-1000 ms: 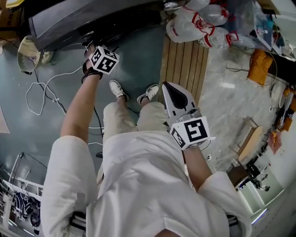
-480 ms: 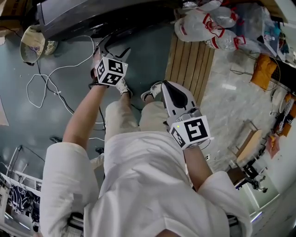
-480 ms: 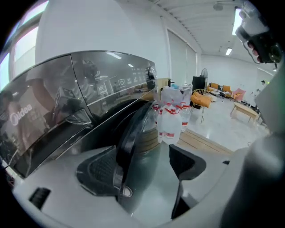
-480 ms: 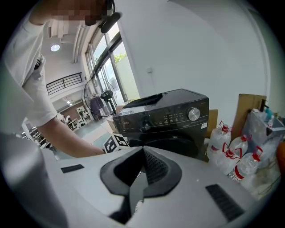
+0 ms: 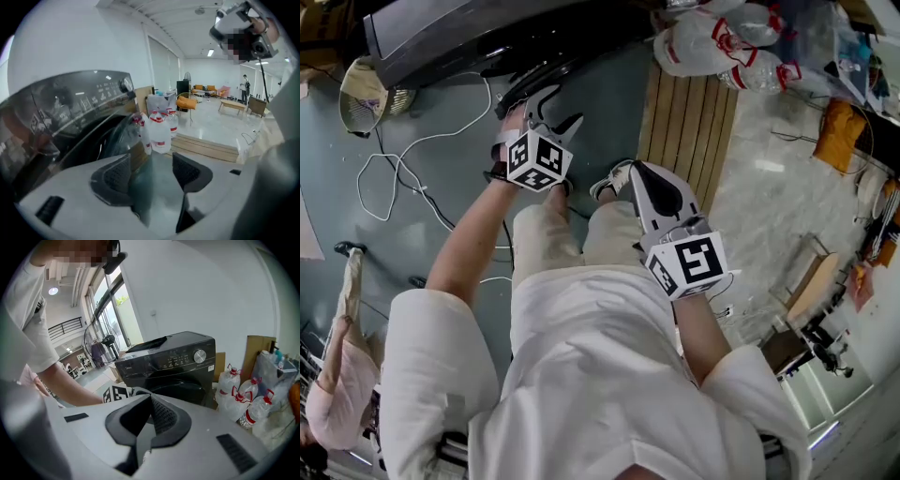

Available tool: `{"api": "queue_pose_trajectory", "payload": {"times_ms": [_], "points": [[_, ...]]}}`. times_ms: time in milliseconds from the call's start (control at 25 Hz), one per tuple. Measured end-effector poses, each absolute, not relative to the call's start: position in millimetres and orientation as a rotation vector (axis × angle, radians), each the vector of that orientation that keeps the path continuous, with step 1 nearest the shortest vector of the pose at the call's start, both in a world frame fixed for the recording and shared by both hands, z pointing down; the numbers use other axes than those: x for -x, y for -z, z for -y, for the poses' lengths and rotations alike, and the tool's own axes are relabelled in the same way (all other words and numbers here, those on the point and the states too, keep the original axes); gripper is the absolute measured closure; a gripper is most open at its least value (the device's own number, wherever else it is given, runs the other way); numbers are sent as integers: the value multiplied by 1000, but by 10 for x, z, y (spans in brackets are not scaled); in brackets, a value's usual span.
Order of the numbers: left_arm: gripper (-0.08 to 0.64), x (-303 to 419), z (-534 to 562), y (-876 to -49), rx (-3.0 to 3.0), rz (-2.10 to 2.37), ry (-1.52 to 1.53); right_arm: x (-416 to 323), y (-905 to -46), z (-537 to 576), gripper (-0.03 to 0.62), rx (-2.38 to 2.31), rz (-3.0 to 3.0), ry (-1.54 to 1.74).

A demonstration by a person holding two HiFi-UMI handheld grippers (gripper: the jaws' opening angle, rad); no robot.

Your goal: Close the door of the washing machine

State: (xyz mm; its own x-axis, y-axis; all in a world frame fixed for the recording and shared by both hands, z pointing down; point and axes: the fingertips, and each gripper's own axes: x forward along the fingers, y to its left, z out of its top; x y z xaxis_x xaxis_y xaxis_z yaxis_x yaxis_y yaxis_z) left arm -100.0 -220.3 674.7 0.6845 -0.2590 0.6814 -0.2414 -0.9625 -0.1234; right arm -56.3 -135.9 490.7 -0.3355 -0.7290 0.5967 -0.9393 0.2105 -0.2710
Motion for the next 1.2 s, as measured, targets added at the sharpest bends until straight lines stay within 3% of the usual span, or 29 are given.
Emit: {"api": "queue_pose_trajectory", "payload": {"times_ms": [80, 720, 1200], "points": [[325, 1040, 2193, -6942, 2862, -423, 1248, 554, -4911, 1380, 594, -1567, 2146, -865], [304, 1365, 2907, -7283, 3081, -955, 1329, 570, -5070, 1313, 594, -1566, 2134, -893], [296, 1326, 2927, -7240, 3110, -1001, 1382, 513, -4981, 1107, 594, -1601, 2123, -875]]}}
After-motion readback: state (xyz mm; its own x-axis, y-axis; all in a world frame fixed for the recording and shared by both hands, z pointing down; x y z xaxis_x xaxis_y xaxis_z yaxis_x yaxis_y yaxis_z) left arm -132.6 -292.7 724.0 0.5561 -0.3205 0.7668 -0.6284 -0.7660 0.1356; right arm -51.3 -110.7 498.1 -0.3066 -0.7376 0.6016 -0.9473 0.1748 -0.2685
